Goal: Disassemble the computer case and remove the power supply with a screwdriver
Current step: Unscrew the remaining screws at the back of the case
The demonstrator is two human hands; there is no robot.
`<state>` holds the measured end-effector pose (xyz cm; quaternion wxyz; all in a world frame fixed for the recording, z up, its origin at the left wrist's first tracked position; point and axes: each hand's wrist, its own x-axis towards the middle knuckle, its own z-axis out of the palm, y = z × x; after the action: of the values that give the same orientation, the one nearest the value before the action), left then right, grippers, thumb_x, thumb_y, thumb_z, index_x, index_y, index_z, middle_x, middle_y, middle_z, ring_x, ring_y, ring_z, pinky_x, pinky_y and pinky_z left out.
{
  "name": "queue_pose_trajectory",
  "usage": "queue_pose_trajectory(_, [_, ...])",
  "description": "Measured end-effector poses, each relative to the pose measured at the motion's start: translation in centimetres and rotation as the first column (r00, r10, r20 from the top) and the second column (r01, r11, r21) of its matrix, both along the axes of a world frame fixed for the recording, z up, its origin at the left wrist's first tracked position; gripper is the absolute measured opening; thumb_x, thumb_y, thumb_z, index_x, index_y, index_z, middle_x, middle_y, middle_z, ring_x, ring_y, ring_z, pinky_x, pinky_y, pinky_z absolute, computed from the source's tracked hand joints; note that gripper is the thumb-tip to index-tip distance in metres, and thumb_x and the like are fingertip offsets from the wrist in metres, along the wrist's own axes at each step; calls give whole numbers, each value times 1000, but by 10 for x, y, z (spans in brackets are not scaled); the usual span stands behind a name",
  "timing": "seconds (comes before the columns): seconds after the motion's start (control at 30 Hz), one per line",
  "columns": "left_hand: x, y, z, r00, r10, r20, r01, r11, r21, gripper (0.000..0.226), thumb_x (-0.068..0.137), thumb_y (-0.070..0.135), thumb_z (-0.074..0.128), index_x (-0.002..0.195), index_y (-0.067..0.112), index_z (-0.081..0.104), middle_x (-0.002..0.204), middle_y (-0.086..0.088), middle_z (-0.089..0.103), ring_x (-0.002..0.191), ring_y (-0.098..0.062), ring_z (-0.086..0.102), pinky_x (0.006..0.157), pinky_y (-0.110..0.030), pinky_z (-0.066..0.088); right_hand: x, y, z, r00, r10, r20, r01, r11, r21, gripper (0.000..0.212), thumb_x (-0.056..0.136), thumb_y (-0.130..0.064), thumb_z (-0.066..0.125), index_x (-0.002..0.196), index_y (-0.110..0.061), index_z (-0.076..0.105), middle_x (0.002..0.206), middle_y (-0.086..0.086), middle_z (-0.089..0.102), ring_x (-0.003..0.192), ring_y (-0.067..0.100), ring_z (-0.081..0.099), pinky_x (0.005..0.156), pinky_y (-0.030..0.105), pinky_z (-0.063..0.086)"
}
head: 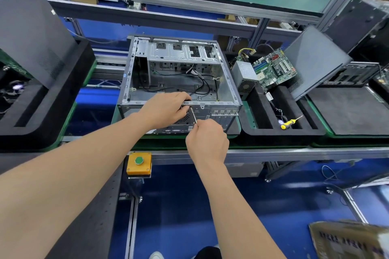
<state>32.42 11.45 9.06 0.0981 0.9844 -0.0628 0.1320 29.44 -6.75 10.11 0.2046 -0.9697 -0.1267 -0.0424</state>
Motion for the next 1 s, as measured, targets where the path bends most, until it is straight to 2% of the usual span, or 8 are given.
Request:
queue_pose_trajectory(0.13, [0,-1,1,1000,9,-9,-9,1000,-23,30,104,40,40,127,24,52,109,7,67,77,-11,54,63,-31,37,7,-5,-6,971,9,-239,81,927,365,31,97,-22,53,72,-6,61,63,2,56,53,22,42,53,29,35])
queue_pose_trajectory(0.27, [-1,-1,3,1000,18,-12,-18,999,-40,28,103,40,42,125,25,53,108,8,67,76,-10,51,64,-31,38,22,-13,2,571,298,-765,495,618,611,34,101,-19,49,99,-3,79,72,3,67,47,15,45,46,28,40])
queue_pose_trajectory(0.37, [-1,-3,2,1000,16,-2,-16,999,-31,28,104,40,43,125,24,53,111,7,67,83,-15,60,65,-32,39,26,-23,2,402,568,-718,570,458,682,28,106,-15,50,113,3,72,73,3,61,53,12,48,48,26,45])
queue_pose_trajectory(0.63, [0,-3,3,1000,22,-8,-21,1000,12,34,105,41,40,130,21,52,120,3,67,97,-20,65,70,-35,48,16,-17,-9,279,822,-497,843,38,536,23,108,-18,48,95,-5,61,68,-1,47,33,7,37,29,19,29])
queue_pose_trajectory(0.73, [-1,-5,4,1000,28,-8,-28,999,28,35,105,40,38,132,21,51,122,2,67,98,-21,65,69,-36,48,14,-15,-8,410,669,-620,708,195,679,18,105,-16,54,101,-3,65,71,2,54,35,11,37,33,22,30])
queue_pose_trajectory(0.83, [-2,-5,5,1000,26,-15,-26,998,48,37,106,40,37,135,20,49,124,2,66,98,-21,66,69,-36,49,15,-18,-3,763,296,-574,270,661,700,21,98,-18,57,88,-9,73,68,1,62,38,17,45,40,25,33])
queue_pose_trajectory(0.9, [-2,-6,4,1000,26,-8,-26,997,67,38,107,40,36,136,20,49,125,2,66,97,-20,66,67,-35,48,11,-13,-2,957,118,-265,-11,927,374,30,100,-22,56,71,-14,60,61,0,56,45,18,47,51,27,35])
queue_pose_trajectory(1.0, [-2,-6,3,1000,30,4,-30,997,76,38,107,39,35,136,19,48,125,2,66,96,-21,66,64,-33,41,0,1,-7,1000,-16,25,15,999,38,31,102,-28,55,73,-18,52,68,-3,52,59,24,49,58,32,33])
